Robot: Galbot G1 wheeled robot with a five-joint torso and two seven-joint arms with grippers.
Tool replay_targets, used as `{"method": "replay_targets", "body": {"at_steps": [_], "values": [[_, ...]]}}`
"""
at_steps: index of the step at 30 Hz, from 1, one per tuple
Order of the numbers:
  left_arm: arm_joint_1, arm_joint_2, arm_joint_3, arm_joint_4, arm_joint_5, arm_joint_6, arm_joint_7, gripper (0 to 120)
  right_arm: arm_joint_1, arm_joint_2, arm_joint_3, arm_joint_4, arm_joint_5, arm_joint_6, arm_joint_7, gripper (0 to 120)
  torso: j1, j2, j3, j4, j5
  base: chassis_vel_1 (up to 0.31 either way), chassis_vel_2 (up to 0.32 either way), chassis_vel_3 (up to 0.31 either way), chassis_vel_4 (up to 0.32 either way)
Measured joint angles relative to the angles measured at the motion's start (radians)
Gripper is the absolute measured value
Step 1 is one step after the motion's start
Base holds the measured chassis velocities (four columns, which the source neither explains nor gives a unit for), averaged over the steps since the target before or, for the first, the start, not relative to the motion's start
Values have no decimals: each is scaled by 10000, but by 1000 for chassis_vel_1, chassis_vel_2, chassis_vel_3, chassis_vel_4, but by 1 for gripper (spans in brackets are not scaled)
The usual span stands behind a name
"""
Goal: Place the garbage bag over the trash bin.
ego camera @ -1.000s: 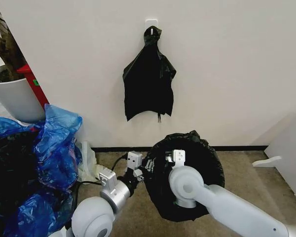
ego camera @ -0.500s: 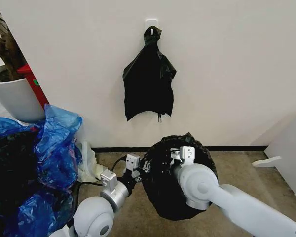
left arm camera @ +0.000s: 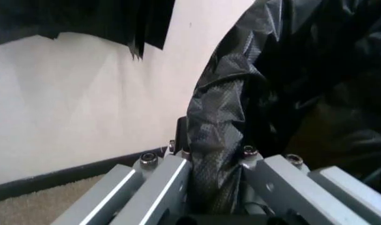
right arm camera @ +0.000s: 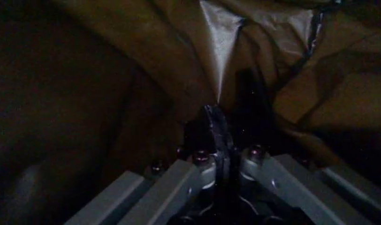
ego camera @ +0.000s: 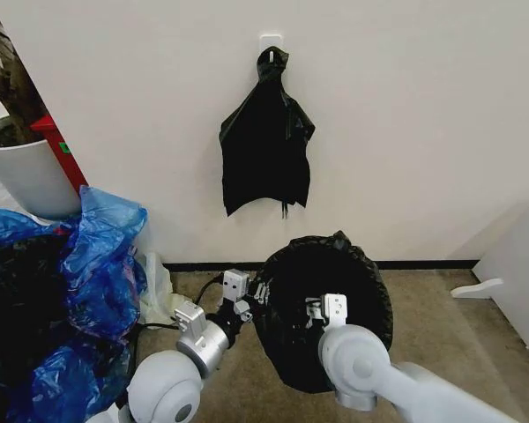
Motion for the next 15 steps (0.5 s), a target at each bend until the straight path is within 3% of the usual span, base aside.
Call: {"method": "replay_targets", "body": {"at_steps": [6,15], "values": [[128,-95,67,102,184,0,93,1,529,-293,363,345,337,36,7,0,0,0,0,4,-2,0,0,0,0],[212,-14,52,-232,82,59,117,1,-557,-564,893,-648,-751,-247,-543,0,0,0,2,-1,0,0,0,0,0]]}}
